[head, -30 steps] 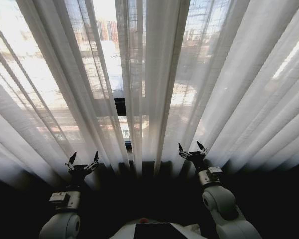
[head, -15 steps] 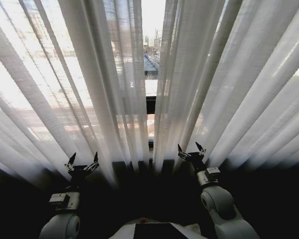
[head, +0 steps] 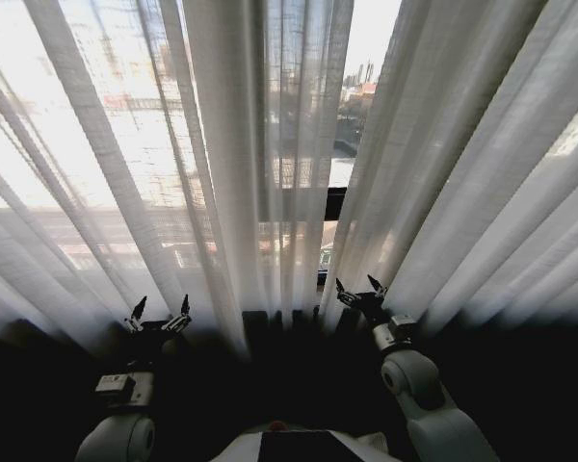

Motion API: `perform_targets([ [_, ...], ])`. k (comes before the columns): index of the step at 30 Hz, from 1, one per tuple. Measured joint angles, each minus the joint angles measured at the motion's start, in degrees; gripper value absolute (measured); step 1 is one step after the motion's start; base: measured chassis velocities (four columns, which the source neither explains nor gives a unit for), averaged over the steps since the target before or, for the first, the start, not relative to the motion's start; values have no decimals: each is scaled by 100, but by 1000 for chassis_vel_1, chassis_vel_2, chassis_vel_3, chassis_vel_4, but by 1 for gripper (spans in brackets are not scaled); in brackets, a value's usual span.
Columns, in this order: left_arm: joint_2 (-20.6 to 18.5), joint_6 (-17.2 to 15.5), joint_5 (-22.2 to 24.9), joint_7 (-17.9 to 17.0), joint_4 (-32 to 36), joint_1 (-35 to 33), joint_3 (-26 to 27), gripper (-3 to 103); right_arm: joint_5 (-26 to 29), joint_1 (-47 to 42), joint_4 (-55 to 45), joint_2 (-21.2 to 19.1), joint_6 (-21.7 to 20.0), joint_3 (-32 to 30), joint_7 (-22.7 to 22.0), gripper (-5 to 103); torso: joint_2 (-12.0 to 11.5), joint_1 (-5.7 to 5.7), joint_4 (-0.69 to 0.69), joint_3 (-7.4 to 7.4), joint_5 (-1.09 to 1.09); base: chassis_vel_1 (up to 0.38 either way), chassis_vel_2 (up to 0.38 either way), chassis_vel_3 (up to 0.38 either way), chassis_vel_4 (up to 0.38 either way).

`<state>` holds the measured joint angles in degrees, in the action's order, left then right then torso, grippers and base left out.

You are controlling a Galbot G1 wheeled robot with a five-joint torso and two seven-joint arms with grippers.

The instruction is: Open the curtains by pulling them apart, changing their state from closed to fully open.

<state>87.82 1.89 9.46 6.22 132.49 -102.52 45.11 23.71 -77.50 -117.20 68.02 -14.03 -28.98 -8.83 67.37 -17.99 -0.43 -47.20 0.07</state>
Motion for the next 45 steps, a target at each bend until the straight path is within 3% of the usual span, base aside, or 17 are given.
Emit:
perform_targets([
  [8, 66, 27, -1, -1, 4, -18, 35, 100, 342, 766, 647, -243, -186, 96, -142, 100, 0, -1, -1, 1, -9, -23, -4, 35, 9],
  [23, 118, 84, 14, -9, 42, -11, 108, 100, 320, 1760, 1432, -108, -169, 519, -157, 103, 1, 0, 0, 1, -6, 0, 0, 0, 0],
  [26, 123, 84, 14, -11, 49, -22, 111, 100, 318, 1816, 1488, -92, -124, 533, -161, 95, 1, 1, 0, 1, -7, 0, 0, 0, 0],
  [30, 121, 84, 14, -14, 70, -31, 119, 100, 311, 1782, 1456, -105, -95, 510, -170, 74, 1, 0, 0, 1, -6, 0, 0, 0, 0],
  [32, 121, 84, 13, -14, 72, -31, 119, 100, 310, 1758, 1426, -114, -91, 500, -170, 74, 1, 0, -1, 1, -6, 0, 0, 0, 0],
  [36, 128, 86, 12, -17, 78, -37, 107, 100, 338, 1664, 1302, -131, -87, 460, -175, 52, 1, 0, -1, 1, -6, 0, 0, 0, 0],
  [38, 128, 86, 12, -18, 79, -37, 107, 100, 341, 1657, 1293, -131, -87, 458, -175, 52, 1, 1, -1, 2, -6, 0, 0, 0, 0],
  [45, 123, 99, 12, -24, 88, -41, 111, 100, 358, 1560, 1184, -129, -83, 421, -183, 19, 1, 0, -1, 2, -6, 0, 0, 0, 0],
])
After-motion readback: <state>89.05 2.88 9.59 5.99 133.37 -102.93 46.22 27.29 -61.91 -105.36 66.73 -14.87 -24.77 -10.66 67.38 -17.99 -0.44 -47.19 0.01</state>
